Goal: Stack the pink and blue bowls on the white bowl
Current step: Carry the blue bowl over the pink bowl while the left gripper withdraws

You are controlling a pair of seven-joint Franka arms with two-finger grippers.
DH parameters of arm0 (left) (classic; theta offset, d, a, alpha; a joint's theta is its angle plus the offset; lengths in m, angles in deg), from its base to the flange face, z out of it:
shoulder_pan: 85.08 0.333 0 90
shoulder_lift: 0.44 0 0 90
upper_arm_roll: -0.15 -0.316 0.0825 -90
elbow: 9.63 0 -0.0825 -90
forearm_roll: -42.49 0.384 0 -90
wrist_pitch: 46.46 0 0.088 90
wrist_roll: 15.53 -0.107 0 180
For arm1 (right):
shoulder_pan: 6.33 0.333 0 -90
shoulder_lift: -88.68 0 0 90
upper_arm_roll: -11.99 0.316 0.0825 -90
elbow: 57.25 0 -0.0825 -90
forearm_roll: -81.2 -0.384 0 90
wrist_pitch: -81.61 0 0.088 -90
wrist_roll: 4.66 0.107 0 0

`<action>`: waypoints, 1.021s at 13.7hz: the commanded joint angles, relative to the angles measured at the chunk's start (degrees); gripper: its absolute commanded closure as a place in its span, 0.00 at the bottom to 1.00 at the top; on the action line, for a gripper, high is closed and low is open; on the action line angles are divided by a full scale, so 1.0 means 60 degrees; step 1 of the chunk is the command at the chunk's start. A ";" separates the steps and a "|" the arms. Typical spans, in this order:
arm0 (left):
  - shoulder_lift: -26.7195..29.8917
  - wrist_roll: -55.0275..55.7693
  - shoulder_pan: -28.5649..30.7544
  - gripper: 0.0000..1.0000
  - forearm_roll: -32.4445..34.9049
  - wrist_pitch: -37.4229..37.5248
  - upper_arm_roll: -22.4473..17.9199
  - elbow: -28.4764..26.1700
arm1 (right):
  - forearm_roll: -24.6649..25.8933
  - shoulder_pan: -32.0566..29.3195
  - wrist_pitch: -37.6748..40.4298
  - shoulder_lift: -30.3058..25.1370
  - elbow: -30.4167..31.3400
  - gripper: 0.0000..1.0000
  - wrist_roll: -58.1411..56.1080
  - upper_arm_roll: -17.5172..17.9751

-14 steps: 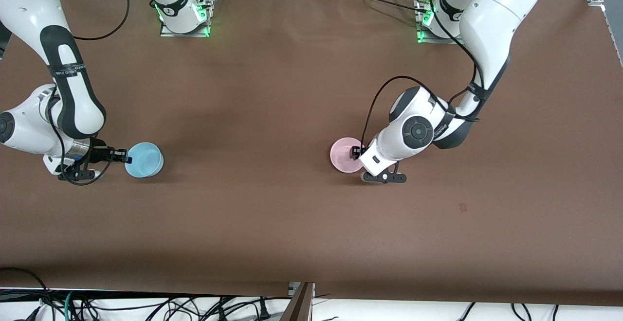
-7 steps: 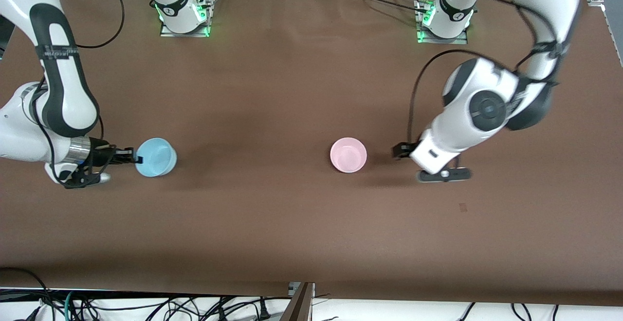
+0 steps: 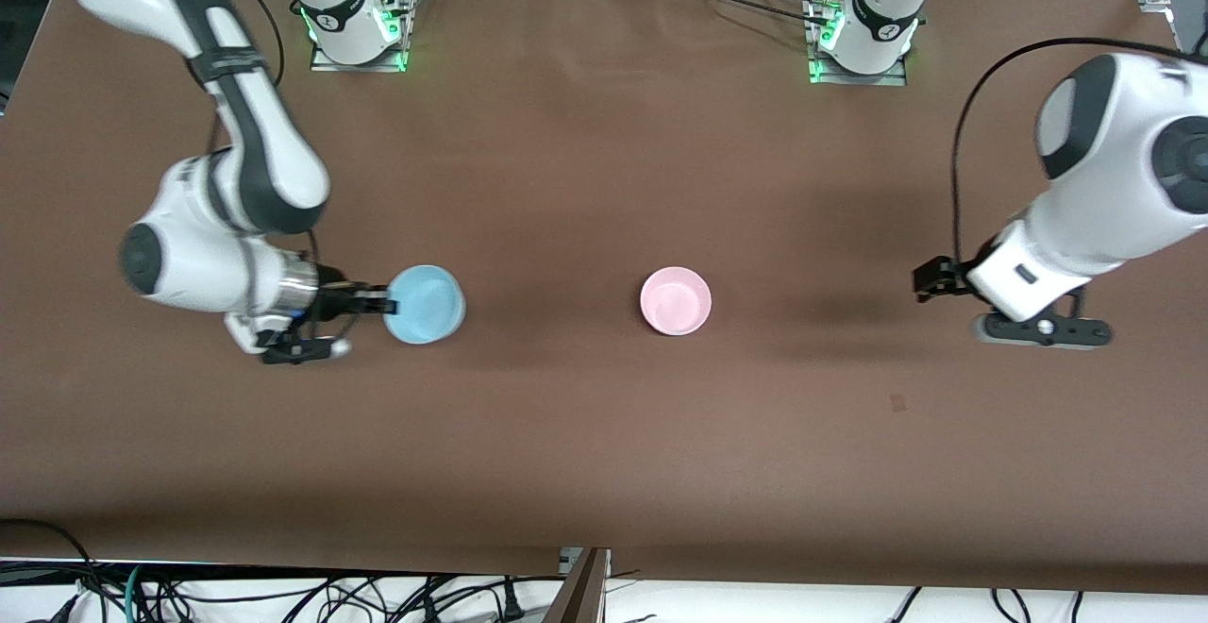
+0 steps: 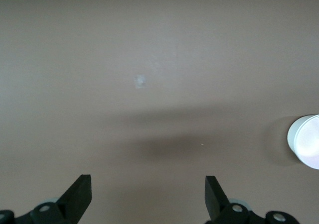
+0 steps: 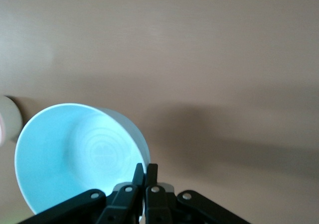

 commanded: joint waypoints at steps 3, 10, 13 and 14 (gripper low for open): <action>0.1764 -0.1623 -0.1957 0.00 0.0030 0.0570 -0.2578 -0.0422 | 0.0553 0.2298 -0.2384 0.0747 -0.0188 1.00 0.3706 -0.0046; 0.3658 -0.1235 -0.2964 0.00 -0.1127 0.1170 -0.3530 -0.1744 | 0.2134 0.4176 -0.2711 0.2125 -0.2283 1.00 0.8370 -0.0090; 0.3615 -0.0923 -0.2172 0.00 -0.1083 0.1566 -0.2736 -0.1568 | 0.2266 0.4690 -0.2726 0.2594 -0.2767 1.00 0.8766 -0.0119; 0.3571 -0.0851 -0.2171 0.00 -0.1068 0.1552 -0.2735 -0.1495 | 0.2368 0.4850 -0.2755 0.2682 -0.2811 1.00 0.8840 -0.0119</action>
